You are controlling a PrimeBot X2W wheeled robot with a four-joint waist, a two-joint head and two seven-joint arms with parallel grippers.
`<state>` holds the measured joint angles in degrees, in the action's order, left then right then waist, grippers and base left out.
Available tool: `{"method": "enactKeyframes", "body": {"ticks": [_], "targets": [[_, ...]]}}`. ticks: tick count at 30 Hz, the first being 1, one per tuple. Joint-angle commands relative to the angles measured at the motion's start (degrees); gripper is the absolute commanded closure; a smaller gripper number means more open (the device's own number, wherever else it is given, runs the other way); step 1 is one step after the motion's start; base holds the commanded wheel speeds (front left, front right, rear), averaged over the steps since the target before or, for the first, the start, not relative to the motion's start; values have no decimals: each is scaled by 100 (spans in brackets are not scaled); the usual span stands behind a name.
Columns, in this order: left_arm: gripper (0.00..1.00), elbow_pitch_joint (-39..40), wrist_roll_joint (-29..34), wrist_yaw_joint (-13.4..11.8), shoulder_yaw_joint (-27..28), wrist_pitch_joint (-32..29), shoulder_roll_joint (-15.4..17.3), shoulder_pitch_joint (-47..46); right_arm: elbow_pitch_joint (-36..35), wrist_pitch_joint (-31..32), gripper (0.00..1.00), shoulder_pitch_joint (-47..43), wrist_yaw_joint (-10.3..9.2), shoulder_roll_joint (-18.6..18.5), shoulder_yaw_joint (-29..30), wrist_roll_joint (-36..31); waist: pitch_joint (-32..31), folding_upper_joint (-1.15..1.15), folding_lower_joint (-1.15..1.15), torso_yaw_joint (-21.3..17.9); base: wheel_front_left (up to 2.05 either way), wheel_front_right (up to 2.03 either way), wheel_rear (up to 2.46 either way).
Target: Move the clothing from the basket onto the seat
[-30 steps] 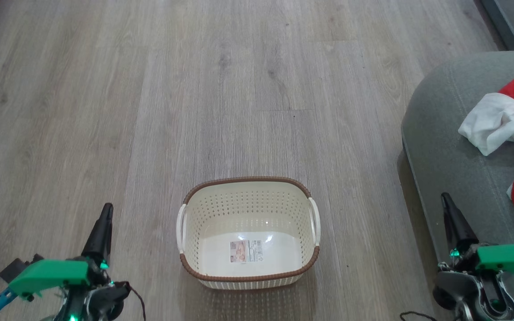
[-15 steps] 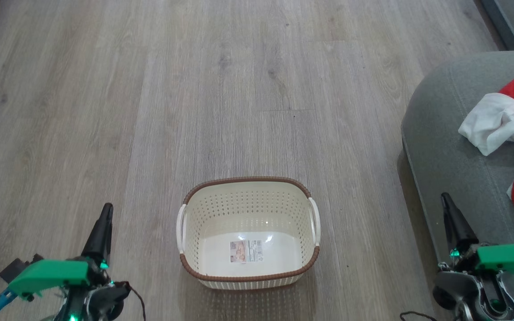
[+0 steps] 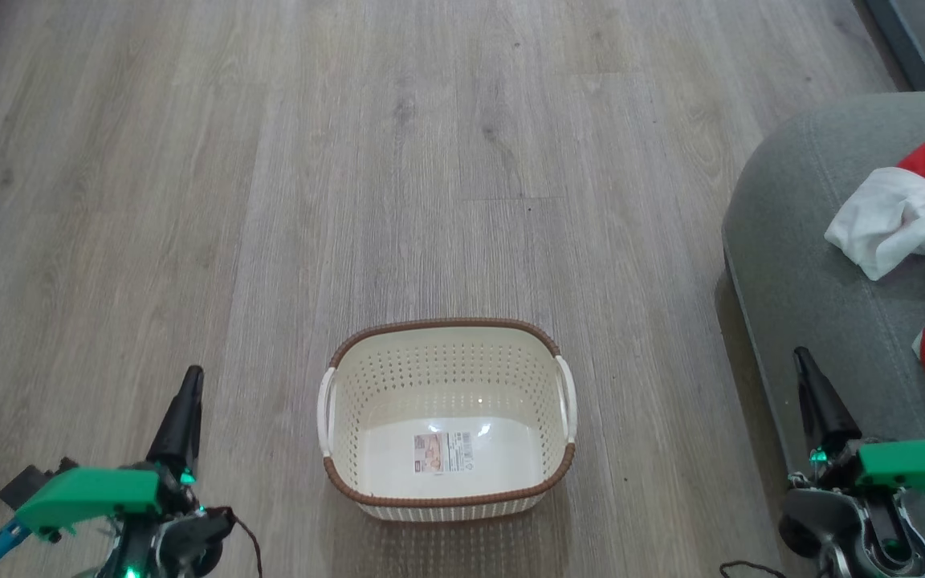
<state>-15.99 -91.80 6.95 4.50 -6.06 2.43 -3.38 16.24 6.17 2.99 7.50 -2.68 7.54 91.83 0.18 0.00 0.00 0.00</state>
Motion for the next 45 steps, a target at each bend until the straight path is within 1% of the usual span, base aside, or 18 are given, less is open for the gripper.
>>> {"method": "enactKeyframes", "body": {"ticks": [1,45], "targets": [[100,194,-37,54,202,-43,44,-281,-222,31,100,320,-1,-20,-103,34,0,0,0,0,0,0,0],[100,195,-38,54,201,-42,44,-281,-222,31,100,320,-1,-20,-103,34,0,0,0,0,0,0,0]]}}
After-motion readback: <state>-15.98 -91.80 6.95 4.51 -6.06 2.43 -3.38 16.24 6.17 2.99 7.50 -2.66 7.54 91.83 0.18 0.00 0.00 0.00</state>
